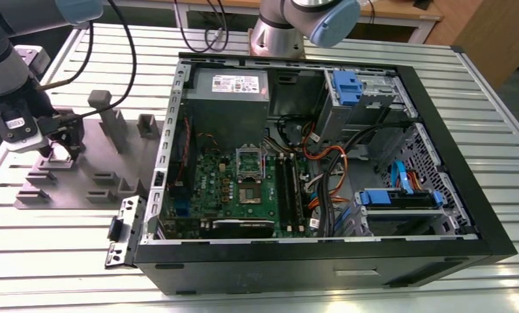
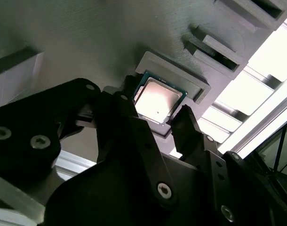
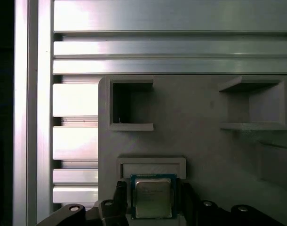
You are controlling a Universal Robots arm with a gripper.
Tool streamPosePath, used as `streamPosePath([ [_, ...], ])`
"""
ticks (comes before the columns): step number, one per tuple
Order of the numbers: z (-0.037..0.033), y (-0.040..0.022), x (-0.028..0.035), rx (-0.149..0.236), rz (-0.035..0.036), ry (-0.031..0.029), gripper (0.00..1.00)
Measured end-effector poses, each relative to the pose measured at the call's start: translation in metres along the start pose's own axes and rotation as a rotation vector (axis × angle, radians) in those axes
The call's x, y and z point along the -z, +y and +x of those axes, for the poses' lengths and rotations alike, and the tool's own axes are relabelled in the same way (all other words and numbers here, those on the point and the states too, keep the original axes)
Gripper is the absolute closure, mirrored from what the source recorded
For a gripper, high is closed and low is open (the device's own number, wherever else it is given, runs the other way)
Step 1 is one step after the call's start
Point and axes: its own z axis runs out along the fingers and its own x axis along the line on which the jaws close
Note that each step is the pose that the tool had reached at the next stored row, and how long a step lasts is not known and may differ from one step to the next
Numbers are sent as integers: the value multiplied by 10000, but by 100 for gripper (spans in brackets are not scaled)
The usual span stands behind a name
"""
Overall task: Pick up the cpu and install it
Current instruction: 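Pick up the cpu and move it towards the insertion slot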
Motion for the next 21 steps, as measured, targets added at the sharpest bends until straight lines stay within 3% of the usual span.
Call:
streamPosePath([
  [1,0,0,0,0,0,0,38],
  [2,0,0,0,0,0,0,45],
  [11,3,0,-5,-6,-3,2,45],
  [21,21,-2,-22,4,-128,20,45],
])
